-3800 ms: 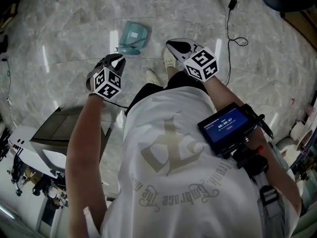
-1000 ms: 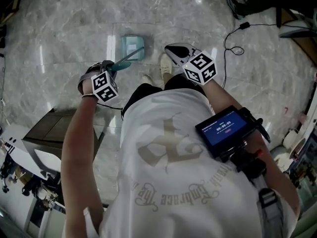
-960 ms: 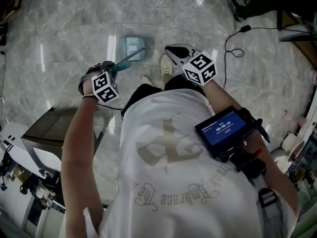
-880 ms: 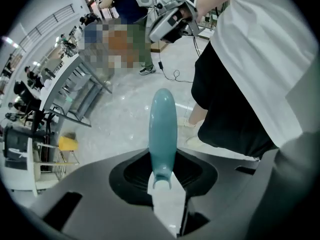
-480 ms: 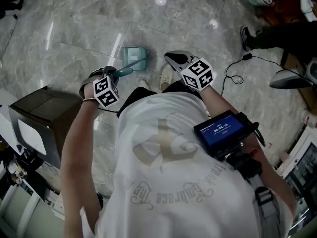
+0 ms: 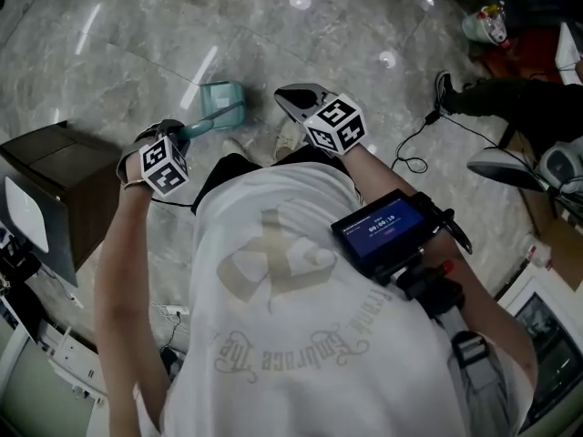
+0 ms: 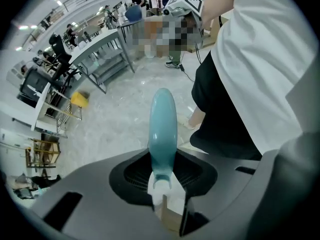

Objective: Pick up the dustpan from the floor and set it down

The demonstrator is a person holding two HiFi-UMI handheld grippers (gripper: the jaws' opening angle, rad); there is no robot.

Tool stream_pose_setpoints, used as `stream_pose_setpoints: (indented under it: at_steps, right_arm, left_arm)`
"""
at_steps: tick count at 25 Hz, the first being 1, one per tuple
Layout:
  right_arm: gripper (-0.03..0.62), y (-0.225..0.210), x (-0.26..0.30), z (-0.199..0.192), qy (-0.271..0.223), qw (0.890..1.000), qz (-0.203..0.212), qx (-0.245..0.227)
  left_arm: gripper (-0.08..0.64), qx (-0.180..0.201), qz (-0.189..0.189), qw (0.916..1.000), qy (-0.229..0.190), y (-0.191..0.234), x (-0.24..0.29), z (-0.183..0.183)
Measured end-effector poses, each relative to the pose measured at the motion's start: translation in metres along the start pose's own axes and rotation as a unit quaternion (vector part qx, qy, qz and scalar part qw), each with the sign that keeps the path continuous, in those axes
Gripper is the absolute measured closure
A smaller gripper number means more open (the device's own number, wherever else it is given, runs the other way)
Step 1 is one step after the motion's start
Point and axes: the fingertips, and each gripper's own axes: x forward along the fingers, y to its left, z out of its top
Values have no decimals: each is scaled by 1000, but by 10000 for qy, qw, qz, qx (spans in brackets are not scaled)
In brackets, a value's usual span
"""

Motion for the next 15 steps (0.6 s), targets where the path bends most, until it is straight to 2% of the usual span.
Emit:
stream_pose_setpoints:
  at_steps: [4, 9, 15]
  right_arm:
    - [577, 6, 1, 5, 19, 9999, 63, -77]
    - [577, 8, -2, 14, -10, 9999, 127, -97]
    - [577, 20, 7, 23, -9, 9996, 197, -220]
  left_arm:
    - [437, -160, -77, 9998, 25, -9, -3, -8]
    - [436, -549, -220, 9982, -53, -16, -20, -7]
    - [436, -678, -260, 9973, -63, -20, -32, -24]
